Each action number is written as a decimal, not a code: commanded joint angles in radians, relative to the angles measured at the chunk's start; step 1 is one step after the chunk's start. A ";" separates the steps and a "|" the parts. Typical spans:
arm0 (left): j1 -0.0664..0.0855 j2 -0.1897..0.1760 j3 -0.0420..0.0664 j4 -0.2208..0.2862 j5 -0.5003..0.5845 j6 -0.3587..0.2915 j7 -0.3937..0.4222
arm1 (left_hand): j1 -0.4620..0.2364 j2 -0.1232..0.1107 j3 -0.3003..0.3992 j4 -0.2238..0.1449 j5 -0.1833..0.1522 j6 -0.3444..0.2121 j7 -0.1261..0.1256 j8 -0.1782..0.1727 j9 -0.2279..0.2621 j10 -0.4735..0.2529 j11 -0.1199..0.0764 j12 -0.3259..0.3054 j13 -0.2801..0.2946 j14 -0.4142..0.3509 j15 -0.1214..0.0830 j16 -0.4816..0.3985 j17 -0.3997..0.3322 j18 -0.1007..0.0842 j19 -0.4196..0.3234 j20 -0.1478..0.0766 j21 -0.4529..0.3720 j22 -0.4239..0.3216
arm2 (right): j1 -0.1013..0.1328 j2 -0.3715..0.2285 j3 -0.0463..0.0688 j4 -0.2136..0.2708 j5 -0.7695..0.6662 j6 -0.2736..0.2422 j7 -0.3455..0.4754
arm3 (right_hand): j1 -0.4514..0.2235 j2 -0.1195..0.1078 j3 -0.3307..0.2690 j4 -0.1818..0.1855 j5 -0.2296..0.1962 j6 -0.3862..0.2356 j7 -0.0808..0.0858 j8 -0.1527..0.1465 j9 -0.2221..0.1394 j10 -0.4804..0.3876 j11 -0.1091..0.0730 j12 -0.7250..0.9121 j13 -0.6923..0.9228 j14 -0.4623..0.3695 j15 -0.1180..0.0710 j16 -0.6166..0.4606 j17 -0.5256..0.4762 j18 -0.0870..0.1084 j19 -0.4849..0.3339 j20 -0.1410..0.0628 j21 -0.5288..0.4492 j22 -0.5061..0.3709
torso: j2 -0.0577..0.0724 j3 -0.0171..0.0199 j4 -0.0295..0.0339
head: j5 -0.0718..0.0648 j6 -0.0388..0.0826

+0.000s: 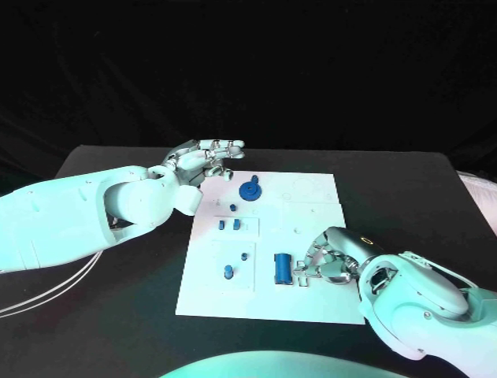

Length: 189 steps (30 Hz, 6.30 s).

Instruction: Assemble the parts on the task board

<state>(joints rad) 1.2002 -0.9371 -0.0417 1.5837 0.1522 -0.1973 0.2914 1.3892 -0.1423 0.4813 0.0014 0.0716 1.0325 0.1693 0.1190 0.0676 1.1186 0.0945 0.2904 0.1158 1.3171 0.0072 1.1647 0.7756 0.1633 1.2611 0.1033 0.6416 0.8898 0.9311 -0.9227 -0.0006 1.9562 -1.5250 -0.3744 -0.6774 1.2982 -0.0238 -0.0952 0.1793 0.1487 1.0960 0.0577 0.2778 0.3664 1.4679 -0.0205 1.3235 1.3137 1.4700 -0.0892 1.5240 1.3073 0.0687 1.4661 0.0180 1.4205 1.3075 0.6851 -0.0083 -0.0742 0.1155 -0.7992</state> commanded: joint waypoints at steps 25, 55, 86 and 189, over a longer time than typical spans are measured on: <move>0.000 0.000 0.000 0.003 -0.003 0.019 0.004 | 0.004 0.009 -0.004 -0.004 0.001 -0.004 0.001 -0.003 0.000 -0.007 -0.003 0.009 0.002 -0.010 -0.001 -0.004 -0.004 0.014 -0.006 0.002 -0.007 -0.003 | -0.010 -0.153 0.003 0.000 -0.042 0.049 0.016 | 0.048 0.036 0.059 -0.018 0.017 -0.009 0.020 -0.093 -0.046 -0.003 0.017 -0.034 0.071 0.086 0.017 0.002 0.192 -0.017 0.017 0.014 0.006 0.030 | 0.001 -0.0008 -0.0074 | -0.014 0.007; 0.000 -0.003 0.000 0.004 -0.003 0.021 0.001 | 0.004 0.010 -0.004 -0.005 0.001 -0.004 0.001 -0.003 0.000 -0.008 -0.003 0.010 0.002 -0.010 -0.001 -0.003 -0.005 0.014 -0.006 0.002 -0.007 -0.004 | -0.034 -0.069 0.002 -0.037 -0.229 0.186 -0.030 | 0.092 0.015 0.104 -0.043 -0.037 0.030 0.008 -0.107 -0.055 -0.003 0.008 -0.038 0.073 0.087 0.010 0.004 0.195 -0.018 0.018 0.009 0.009 0.036 | 0.000 -0.0017 -0.0068 | -0.008 -0.002; 0.000 -0.001 0.000 0.005 -0.009 0.020 0.002 | 0.004 0.010 -0.004 -0.005 0.001 -0.004 0.001 -0.003 0.000 -0.008 -0.003 0.010 0.002 -0.010 -0.001 -0.003 -0.005 0.014 -0.006 0.002 -0.007 -0.004 | -0.035 -0.069 0.004 -0.011 -0.130 -0.005 -0.026 | 0.043 0.003 0.351 -0.088 0.073 0.054 0.003 -0.136 -0.062 0.004 0.002 -0.041 0.079 0.089 0.005 0.010 0.207 -0.019 0.021 0.003 0.011 0.042 | -0.001 -0.0010 -0.0069 | -0.010 -0.003; 0.001 -0.005 0.000 0.018 -0.010 0.032 -0.008 | -0.001 0.010 -0.009 -0.004 0.000 -0.006 0.002 -0.003 0.000 -0.014 -0.001 0.014 0.002 -0.014 0.000 -0.006 -0.013 0.016 -0.009 0.003 -0.019 -0.012 | -0.028 0.006 0.008 -0.037 0.150 0.018 0.023 | -0.080 -0.030 0.103 0.025 0.072 0.095 -0.024 -0.076 0.019 0.029 -0.021 -0.017 0.112 0.090 -0.015 0.010 0.209 -0.020 0.026 -0.017 0.010 0.051 | -0.001 -0.0004 -0.0088 | -0.006 -0.009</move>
<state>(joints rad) 1.2005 -0.9425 -0.0422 1.6006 0.1452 -0.1840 0.2789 1.3934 -0.1381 0.4785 -0.0014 0.0716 1.0325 0.1693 0.1190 0.0676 1.1113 0.0946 0.2984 0.1165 1.3102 0.0072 1.1647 0.7632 0.1634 1.2575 0.1069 0.6253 0.8784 0.9045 -0.9136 0.0072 1.9204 -1.3677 -0.3522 -0.6909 1.2098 -0.0556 0.0090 0.2084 0.2241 1.1966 0.0326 0.2044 0.3857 1.4666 -0.0358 1.3103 1.3082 1.4665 -0.1004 1.5357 1.3081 0.0532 1.4662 0.0036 1.4359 1.3074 0.6847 -0.0081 -0.0828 0.1104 -0.8090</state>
